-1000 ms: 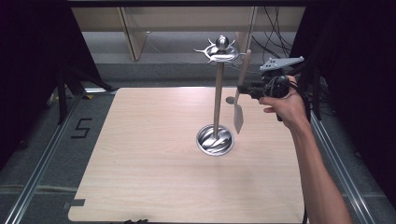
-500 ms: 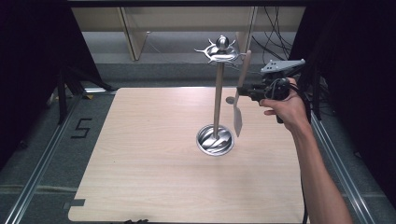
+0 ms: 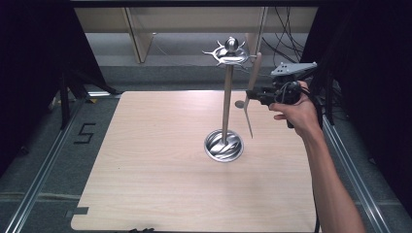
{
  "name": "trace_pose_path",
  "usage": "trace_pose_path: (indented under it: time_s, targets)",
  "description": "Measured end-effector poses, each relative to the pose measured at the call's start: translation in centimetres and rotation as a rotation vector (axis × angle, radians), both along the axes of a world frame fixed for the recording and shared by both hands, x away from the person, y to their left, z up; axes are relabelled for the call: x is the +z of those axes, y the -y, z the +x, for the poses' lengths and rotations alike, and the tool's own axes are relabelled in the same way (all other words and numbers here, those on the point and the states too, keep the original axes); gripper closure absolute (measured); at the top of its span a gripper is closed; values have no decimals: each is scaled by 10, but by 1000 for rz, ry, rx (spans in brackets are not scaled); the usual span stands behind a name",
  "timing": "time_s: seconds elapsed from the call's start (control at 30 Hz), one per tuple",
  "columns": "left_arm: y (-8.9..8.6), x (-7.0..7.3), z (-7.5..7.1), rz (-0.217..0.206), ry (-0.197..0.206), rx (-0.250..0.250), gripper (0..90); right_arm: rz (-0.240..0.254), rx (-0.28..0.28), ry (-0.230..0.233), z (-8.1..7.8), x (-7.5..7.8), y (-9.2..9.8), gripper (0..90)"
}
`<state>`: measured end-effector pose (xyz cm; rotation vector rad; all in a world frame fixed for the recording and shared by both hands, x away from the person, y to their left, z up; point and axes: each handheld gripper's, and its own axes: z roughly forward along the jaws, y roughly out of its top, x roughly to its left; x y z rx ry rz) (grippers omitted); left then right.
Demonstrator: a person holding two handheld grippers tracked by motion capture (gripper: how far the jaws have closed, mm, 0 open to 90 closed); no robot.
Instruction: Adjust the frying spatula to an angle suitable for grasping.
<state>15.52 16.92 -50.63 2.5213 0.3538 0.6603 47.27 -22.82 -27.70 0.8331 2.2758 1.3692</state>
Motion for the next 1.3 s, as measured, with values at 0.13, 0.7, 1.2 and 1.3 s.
trace_pose_path:
  time_s: [0.13, 0.7, 1.2, 1.3]
  targets:
    - [0, 0, 0, -1, -1, 0, 179, -2, -10, -6, 0, 0, 1, 694]
    - [0, 1, 0, -9, -3, 1, 180, 28, -99, 0, -18, -6, 21, 468]
    - [0, 1, 0, -7, 8, 12, 180, 16, -118, 22, -44, -18, 30, 423]
    - [0, 1, -1, -17, 6, 14, 180, 14, -118, 38, -48, -23, 30, 421]
